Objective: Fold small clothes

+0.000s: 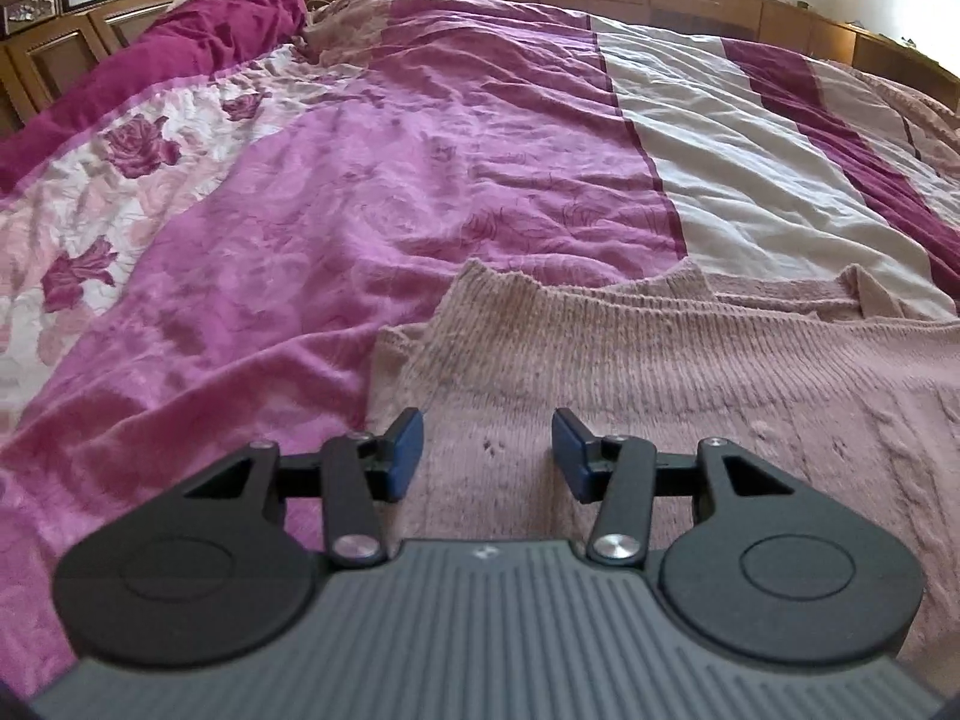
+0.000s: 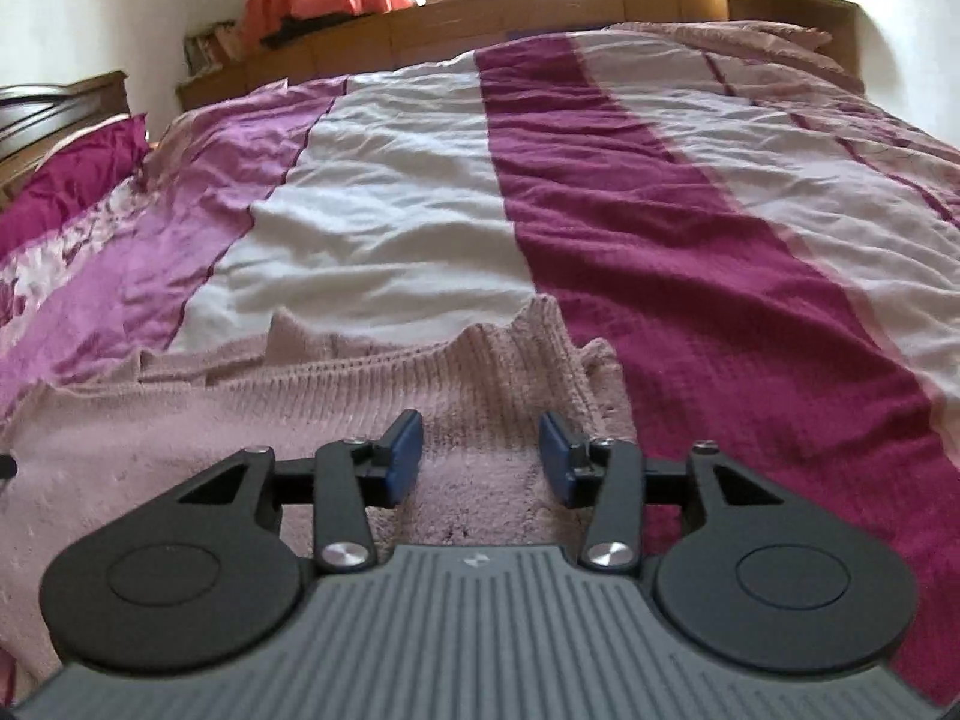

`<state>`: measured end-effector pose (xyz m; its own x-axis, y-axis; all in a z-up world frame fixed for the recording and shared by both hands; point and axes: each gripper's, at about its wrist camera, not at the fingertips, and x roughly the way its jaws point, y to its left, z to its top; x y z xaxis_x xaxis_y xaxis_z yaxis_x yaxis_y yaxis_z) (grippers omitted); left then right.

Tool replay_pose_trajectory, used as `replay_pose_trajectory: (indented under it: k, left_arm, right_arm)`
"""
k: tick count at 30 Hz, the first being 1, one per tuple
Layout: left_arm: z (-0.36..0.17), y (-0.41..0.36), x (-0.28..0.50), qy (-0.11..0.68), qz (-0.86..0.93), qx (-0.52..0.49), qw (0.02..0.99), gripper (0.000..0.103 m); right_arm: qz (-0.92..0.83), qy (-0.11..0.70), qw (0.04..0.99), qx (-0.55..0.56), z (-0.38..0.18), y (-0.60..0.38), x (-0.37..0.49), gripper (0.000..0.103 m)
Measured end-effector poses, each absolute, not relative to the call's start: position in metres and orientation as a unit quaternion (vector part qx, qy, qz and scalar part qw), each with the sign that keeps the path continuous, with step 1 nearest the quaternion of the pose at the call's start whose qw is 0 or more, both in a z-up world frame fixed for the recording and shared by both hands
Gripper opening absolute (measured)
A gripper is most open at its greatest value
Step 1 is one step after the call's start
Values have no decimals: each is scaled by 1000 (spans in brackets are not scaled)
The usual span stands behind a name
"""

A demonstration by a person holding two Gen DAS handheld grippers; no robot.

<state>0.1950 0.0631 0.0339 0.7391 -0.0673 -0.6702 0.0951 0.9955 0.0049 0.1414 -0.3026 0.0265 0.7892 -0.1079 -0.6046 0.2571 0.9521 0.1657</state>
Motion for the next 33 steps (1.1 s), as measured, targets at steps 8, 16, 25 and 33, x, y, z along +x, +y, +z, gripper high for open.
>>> replay_pose_trajectory:
  k: [8,16,25,33]
  left_arm:
    - [53,74,163,364,-23,7,931,60]
    - [66,76,132,376,-18,-5,926,73]
    - [67,68,97,390,-14,-2,921,73]
    - [61,69,78,412,-1,-5,911,73]
  right_arm:
    - [-87,295,940,145,45,-296,87,69]
    - [-86,296,933,185,47,-292,36,70]
    - [-99,289,918,252,43,-306,9,81]
    - [-98,296,914,261,38,-309,4,81]
